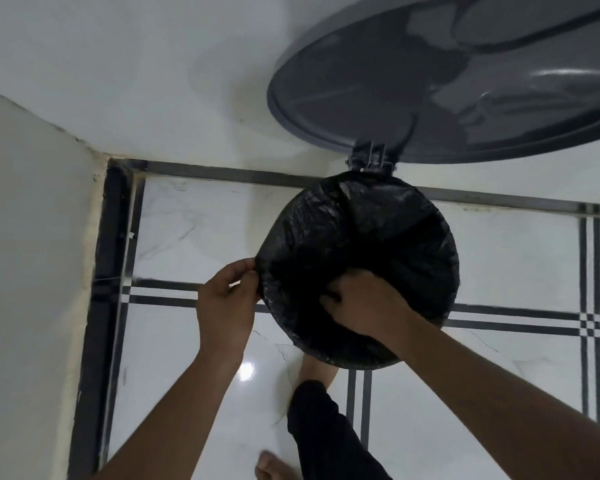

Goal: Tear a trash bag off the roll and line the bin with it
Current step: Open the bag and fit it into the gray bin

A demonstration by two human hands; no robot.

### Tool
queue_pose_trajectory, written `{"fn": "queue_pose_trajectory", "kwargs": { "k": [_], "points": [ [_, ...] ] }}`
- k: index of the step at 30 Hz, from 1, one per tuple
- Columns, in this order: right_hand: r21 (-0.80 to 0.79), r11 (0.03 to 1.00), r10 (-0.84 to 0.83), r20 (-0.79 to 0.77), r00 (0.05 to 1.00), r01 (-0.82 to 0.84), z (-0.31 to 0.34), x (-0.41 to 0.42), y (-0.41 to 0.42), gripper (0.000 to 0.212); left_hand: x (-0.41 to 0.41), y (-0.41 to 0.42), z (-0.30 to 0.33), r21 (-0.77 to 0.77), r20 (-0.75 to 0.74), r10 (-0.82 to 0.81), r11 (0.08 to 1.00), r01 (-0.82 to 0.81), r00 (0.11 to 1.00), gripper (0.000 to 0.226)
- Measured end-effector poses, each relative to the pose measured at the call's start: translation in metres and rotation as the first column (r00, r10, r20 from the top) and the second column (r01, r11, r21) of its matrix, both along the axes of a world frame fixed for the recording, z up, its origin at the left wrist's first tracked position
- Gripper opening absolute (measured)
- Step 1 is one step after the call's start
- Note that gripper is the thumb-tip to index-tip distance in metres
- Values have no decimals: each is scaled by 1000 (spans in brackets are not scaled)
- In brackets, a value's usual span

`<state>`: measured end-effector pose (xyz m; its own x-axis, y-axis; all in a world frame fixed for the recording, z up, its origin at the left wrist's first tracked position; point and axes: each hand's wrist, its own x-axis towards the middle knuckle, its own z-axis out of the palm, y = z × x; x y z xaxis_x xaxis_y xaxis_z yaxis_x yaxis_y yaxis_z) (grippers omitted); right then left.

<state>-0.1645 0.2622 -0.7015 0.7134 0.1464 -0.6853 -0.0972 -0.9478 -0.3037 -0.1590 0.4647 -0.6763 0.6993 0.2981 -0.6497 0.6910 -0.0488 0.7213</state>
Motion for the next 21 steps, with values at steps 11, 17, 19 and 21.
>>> {"fn": "queue_pose_trajectory", "kwargs": {
  "k": [11,17,19,21],
  "points": [
    [258,80,-991,-83,105,963,56,-72,-100,36,-16,-12,9,-27,-77,192,980,-195,978,9],
    [192,-436,-761,-600,-247,879,62,-68,-100,36,-5,-15,18,-141,-405,201,950,-279,892,6],
    [128,-531,-662,-680,-316,838,66,-70,-104,28,-4,-14,23,-196,-516,153,937,-290,843,7],
    [121,-570,-628,-701,-337,813,64,-74,-104,17,-5,-15,24,-209,-557,145,928,-307,817,13]
  ]
}}
